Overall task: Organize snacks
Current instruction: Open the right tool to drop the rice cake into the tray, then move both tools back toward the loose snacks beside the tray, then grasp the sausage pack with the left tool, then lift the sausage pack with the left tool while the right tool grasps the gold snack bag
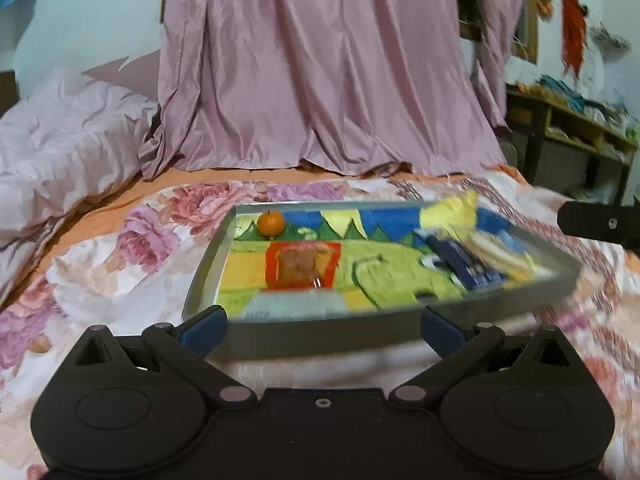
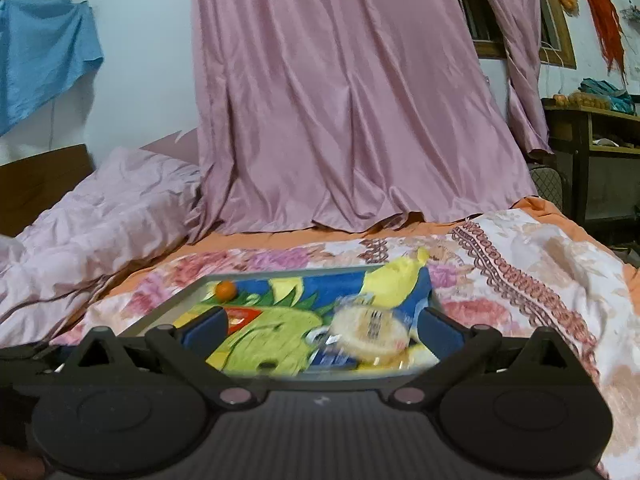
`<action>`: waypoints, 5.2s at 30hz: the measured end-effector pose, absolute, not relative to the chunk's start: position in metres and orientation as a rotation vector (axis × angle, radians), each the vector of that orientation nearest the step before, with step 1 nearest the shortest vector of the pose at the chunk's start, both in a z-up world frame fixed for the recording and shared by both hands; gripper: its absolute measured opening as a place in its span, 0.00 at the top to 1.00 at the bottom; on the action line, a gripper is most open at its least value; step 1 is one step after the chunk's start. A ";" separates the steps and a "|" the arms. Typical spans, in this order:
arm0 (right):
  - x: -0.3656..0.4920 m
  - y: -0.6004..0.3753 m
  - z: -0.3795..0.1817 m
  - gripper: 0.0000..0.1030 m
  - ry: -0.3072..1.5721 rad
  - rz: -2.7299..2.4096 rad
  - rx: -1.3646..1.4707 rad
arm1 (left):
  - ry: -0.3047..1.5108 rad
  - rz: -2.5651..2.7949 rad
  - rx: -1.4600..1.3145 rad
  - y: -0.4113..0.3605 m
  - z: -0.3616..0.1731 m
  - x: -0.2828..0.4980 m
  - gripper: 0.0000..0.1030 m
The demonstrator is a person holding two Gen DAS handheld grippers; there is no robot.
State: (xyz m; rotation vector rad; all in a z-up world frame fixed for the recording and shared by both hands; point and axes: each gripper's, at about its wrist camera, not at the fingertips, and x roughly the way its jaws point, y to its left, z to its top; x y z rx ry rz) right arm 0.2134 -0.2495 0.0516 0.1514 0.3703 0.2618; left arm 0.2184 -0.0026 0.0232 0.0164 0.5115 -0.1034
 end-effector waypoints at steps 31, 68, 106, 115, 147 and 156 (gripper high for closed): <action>0.061 -0.266 0.020 0.00 0.557 0.302 0.196 | 0.694 -0.173 0.113 -0.022 -0.024 0.041 0.01; 0.077 -0.269 0.011 0.00 0.623 0.312 0.297 | 0.722 -0.282 0.319 -0.056 -0.068 0.109 0.35; 0.090 -0.254 -0.007 0.00 0.693 0.304 0.236 | 0.714 -0.280 0.065 -0.019 -0.031 0.100 1.00; 0.089 -0.254 -0.007 0.00 0.700 0.302 0.236 | 0.773 -0.297 -0.083 -0.009 -0.041 0.105 0.94; 0.155 -0.187 -0.067 0.00 0.803 0.277 -0.056 | 0.643 -0.268 -0.186 0.021 -0.003 0.096 0.88; 0.138 -0.170 -0.058 0.52 0.736 0.407 -0.131 | 0.657 -0.237 -0.190 0.023 -0.009 0.101 0.88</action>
